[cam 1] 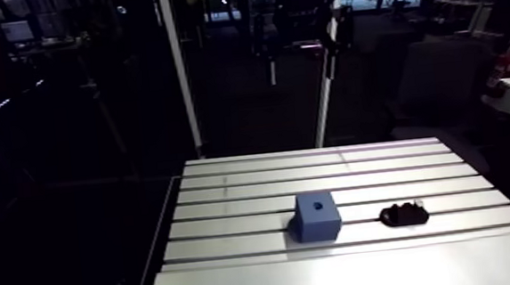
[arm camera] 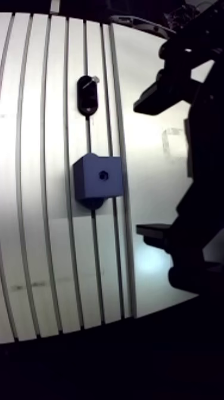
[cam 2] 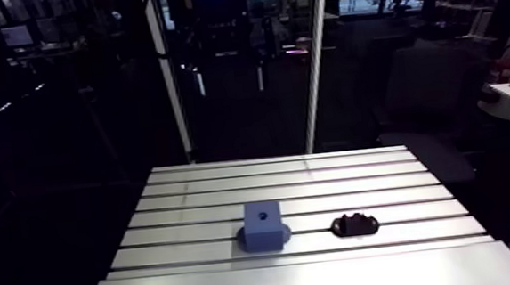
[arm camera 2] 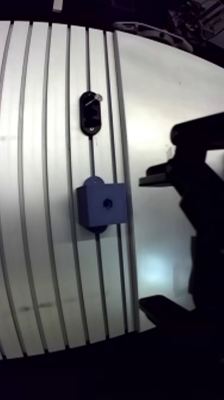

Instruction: Pick up the M10 bolt and insert it into the hex recess until seated.

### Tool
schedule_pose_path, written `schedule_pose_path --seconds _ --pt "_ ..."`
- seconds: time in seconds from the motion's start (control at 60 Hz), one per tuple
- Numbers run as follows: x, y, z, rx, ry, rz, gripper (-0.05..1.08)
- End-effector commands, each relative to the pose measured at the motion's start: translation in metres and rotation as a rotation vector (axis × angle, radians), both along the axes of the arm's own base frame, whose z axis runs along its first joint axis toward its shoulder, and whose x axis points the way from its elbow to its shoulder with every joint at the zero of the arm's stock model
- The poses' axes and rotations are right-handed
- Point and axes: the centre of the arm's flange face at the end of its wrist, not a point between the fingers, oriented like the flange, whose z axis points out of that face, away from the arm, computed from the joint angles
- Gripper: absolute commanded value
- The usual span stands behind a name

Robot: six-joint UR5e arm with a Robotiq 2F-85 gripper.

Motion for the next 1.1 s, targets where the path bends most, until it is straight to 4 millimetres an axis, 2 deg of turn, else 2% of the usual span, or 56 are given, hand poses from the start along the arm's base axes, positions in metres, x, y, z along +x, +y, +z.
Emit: schedule_pose_path --seconds 0.017,0.717,0.983,1.1 --pt "-0.014 -0.027 -0.004 -0.001 -0.002 0.067 0.01" --pt "-0.015 -0.026 -0.003 0.0 0.007 0.068 0.01" --pt "-0.012 -0.017 -0.011 0.001 0.031 0.12 0.01" --pt "-0.011 -0.003 -0.017 0.008 0.046 0.109 0.01"
